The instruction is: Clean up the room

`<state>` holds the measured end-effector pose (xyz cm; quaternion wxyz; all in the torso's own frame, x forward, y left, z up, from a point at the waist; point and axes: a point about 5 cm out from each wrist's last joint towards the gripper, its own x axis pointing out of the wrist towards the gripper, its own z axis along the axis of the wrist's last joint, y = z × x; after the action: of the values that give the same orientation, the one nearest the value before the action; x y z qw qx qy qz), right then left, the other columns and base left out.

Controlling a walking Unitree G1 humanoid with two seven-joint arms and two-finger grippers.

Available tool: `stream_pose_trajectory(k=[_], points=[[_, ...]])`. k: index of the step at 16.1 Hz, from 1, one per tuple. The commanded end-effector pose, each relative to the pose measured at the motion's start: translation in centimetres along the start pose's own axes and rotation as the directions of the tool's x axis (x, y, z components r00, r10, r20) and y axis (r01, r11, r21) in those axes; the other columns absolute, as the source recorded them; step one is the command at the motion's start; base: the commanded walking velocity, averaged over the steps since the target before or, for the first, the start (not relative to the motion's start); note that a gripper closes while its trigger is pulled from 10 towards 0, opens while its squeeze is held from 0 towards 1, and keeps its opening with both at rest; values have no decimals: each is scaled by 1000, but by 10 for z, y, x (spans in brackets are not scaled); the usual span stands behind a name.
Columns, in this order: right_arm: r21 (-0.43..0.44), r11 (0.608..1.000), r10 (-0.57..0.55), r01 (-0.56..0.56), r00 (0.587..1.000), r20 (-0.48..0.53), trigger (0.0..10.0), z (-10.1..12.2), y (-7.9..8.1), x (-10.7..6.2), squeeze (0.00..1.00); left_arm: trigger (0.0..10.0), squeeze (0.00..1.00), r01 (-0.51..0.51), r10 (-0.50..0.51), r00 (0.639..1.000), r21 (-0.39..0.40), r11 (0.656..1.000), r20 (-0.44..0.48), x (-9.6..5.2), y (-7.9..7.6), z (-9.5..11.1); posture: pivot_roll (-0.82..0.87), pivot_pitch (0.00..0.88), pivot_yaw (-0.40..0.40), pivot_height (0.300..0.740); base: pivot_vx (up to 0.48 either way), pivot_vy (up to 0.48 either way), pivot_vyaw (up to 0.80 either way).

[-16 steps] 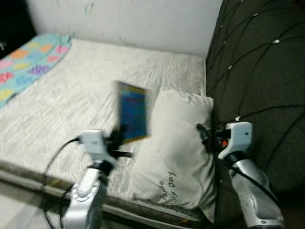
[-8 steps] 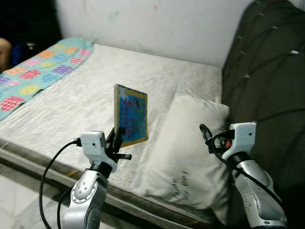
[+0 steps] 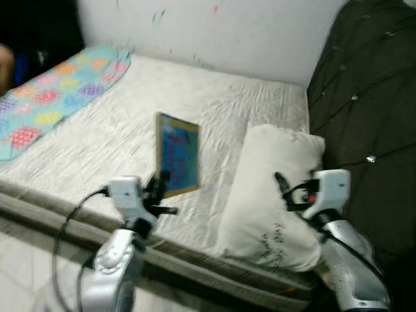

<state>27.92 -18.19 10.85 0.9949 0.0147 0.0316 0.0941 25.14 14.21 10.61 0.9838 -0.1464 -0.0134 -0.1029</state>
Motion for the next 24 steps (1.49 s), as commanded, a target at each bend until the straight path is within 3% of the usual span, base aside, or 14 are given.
stream_pose_trajectory(k=[1, 8, 12, 24], points=[[-14, 1000, -16, 16, 1000, 3, 10000, 4, -7, -1, 0, 10000, 0, 52, -51, 996, -16, 999, 73, 3, -9, 11, -64, 5, -25, 740, 0, 0, 0], [-16, 1000, -7, 7, 1000, 0, 10000, 3, -7, 0, 0, 10000, 0, 78, -76, 994, -20, 997, 76, 3, -12, 11, -65, 2, -25, 740, 148, 0, 0], [-17, 1000, -3, 3, 1000, 2, 10000, 4, -6, 1, 0, 10000, 0, 78, -77, 994, -17, 997, 75, 3, -12, 11, -64, 0, -26, 740, 261, 0, -716], [-21, 1000, -6, 6, 1000, -3, 10000, 2, -7, 1, 0, 10000, 0, 34, -33, 998, -17, 999, 50, 4, -9, 8, -65, 9, -31, 740, 0, 0, -93]])
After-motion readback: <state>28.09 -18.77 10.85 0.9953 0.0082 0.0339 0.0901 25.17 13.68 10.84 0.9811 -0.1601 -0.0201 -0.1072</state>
